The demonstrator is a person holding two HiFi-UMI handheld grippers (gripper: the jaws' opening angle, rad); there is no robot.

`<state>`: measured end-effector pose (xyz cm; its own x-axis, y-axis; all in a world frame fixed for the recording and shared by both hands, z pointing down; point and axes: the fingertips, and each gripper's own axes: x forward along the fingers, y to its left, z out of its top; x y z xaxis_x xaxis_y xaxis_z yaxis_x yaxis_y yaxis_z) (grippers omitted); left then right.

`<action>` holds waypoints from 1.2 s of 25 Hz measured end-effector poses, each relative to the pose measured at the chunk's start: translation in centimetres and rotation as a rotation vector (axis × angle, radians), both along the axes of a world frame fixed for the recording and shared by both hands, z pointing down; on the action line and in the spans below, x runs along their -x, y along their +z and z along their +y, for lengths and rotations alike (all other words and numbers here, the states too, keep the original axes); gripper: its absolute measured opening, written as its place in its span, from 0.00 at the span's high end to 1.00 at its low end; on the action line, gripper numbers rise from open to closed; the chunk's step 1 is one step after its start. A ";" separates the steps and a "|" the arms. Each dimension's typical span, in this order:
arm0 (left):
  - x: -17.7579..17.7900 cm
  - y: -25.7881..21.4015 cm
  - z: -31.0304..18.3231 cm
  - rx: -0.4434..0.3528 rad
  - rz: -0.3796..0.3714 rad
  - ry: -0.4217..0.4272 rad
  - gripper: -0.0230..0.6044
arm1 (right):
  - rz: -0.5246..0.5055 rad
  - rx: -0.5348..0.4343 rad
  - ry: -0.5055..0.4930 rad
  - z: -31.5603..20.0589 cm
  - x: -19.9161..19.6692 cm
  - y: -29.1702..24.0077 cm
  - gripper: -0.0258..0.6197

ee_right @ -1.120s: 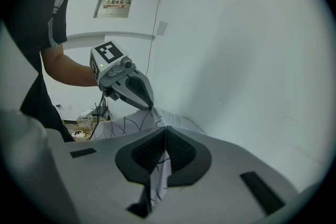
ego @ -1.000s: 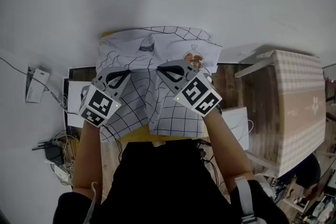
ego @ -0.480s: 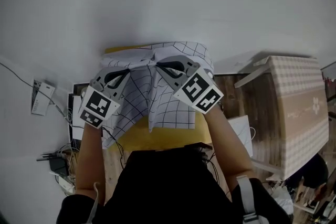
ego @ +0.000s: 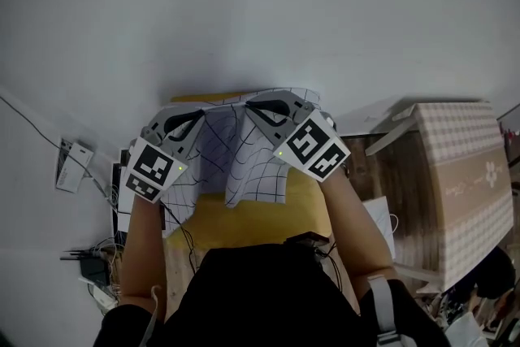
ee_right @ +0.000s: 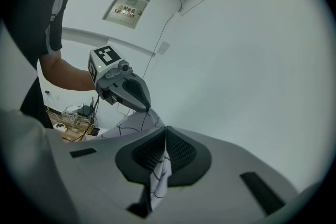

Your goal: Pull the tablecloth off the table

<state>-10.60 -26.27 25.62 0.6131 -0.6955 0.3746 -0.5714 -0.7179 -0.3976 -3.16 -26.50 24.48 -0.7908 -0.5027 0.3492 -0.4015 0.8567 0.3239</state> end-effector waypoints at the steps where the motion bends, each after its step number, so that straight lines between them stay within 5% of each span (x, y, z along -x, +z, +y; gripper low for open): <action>1: 0.1 -0.4 0.1 -0.007 0.004 -0.002 0.94 | -0.007 -0.002 -0.001 0.1 0.1 -0.4 0.93; 30: -0.8 -12.0 1.9 -0.215 0.055 0.035 0.94 | -0.076 -0.229 0.011 2.5 -0.4 -11.3 0.93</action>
